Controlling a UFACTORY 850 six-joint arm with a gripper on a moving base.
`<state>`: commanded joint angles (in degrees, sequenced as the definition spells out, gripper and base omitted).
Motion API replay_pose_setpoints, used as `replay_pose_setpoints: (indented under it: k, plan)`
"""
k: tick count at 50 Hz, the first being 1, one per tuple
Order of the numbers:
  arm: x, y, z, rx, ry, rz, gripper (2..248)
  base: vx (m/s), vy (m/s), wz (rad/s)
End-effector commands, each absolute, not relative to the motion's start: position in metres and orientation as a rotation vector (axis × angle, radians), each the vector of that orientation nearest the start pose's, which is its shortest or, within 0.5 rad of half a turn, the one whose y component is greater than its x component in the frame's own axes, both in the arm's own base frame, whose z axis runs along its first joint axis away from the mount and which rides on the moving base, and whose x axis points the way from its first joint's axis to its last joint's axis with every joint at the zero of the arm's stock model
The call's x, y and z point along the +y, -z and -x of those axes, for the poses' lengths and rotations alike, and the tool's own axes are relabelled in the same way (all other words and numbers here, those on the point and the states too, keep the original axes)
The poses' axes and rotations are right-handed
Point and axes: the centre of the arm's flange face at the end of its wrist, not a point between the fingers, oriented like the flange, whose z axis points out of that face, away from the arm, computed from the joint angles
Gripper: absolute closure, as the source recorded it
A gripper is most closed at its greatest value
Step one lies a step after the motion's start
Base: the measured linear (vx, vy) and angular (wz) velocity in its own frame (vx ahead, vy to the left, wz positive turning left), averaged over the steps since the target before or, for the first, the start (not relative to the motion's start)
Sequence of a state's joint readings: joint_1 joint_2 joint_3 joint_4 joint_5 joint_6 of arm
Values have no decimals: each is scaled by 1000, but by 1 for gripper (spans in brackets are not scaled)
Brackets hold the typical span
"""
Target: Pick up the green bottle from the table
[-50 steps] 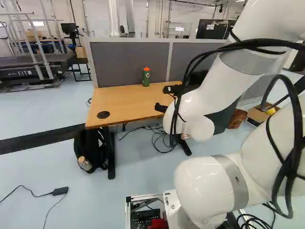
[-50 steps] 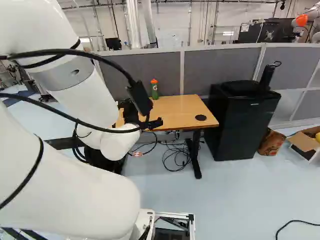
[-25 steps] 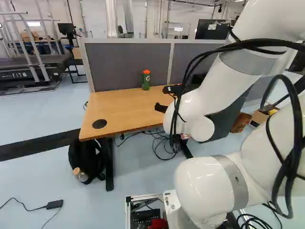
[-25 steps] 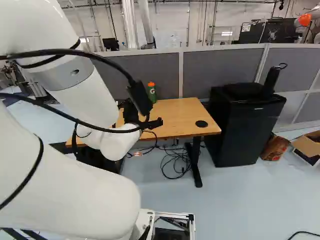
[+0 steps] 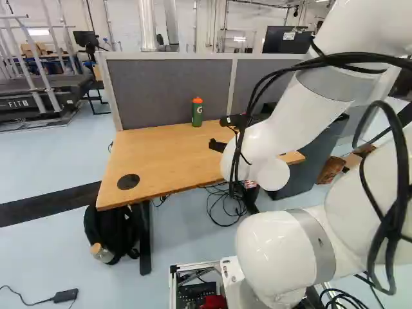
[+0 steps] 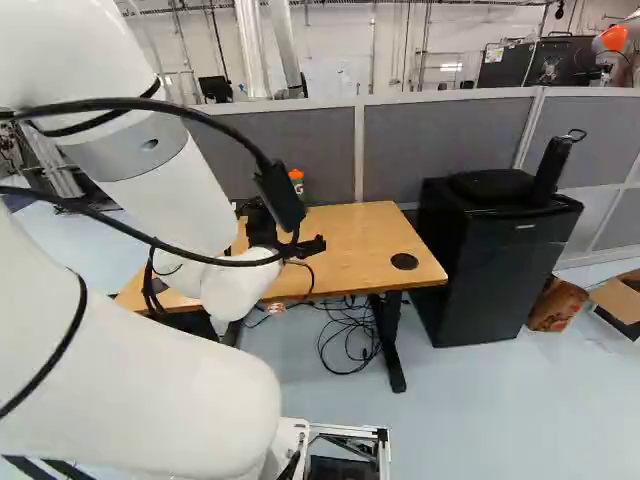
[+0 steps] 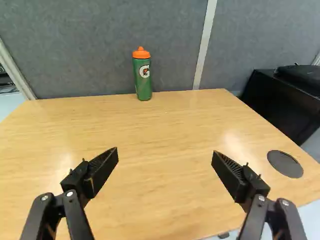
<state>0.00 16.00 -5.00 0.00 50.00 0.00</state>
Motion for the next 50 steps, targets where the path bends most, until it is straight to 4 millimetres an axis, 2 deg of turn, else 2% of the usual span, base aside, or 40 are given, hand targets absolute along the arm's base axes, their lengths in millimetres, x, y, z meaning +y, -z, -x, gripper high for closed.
replay_pose_setpoints:
  k: [39, 50]
  plan:
    - [0, -366, -270, 0, 1824, 2558, 2, 177, 2, -24]
    - [0, -366, -270, 0, 1824, 2558, 2, 63, 2, -4]
